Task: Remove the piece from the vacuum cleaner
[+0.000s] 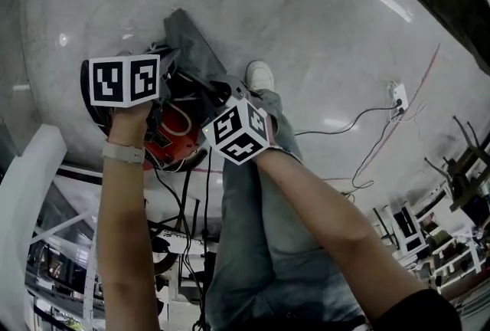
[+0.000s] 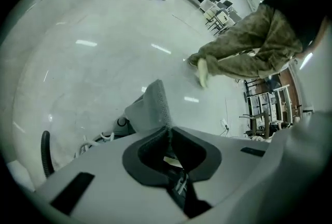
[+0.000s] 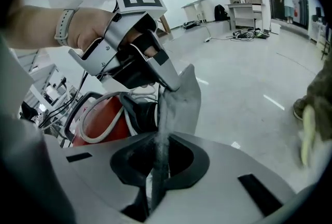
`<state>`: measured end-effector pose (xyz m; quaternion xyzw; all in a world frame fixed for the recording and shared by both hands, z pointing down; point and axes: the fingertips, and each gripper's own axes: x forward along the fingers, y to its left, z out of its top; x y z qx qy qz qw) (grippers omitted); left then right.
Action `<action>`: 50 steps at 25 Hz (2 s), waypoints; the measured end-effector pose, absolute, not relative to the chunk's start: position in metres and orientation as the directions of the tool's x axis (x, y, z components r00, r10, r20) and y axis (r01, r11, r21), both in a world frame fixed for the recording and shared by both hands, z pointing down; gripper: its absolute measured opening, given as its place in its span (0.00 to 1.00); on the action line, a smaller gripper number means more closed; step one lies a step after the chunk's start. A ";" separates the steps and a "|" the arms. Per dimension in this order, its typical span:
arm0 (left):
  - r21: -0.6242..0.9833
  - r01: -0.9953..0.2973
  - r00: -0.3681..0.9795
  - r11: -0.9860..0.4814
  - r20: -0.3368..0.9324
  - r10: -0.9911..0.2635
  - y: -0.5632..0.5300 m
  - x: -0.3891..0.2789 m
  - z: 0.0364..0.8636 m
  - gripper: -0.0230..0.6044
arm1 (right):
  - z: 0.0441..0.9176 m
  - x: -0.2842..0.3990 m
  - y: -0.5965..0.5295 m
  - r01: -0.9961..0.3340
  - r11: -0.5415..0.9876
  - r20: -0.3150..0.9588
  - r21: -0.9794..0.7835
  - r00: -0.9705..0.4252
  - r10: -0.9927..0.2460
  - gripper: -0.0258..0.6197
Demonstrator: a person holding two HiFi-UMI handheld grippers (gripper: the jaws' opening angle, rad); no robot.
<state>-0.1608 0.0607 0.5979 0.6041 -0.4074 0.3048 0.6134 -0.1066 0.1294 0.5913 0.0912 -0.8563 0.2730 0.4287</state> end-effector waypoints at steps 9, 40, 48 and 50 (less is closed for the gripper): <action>0.499 -0.866 0.497 0.014 0.864 -0.082 0.050 -0.150 0.604 0.10 | 0.594 -0.101 0.128 -0.431 0.798 0.777 -0.422 -0.626 0.073 0.11; 0.472 -0.879 0.474 -0.068 0.880 -0.016 0.046 -0.133 0.615 0.09 | 0.594 -0.087 0.120 -0.469 0.759 0.760 -0.451 -0.648 0.051 0.11; 0.461 -0.885 0.462 -0.068 0.887 -0.014 0.046 -0.134 0.618 0.09 | 0.596 -0.086 0.117 -0.462 0.760 0.758 -0.457 -0.649 0.062 0.11; 0.461 -0.885 0.463 -0.065 0.886 -0.015 0.046 -0.135 0.618 0.09 | 0.597 -0.085 0.116 -0.460 0.762 0.758 -0.457 -0.650 0.062 0.11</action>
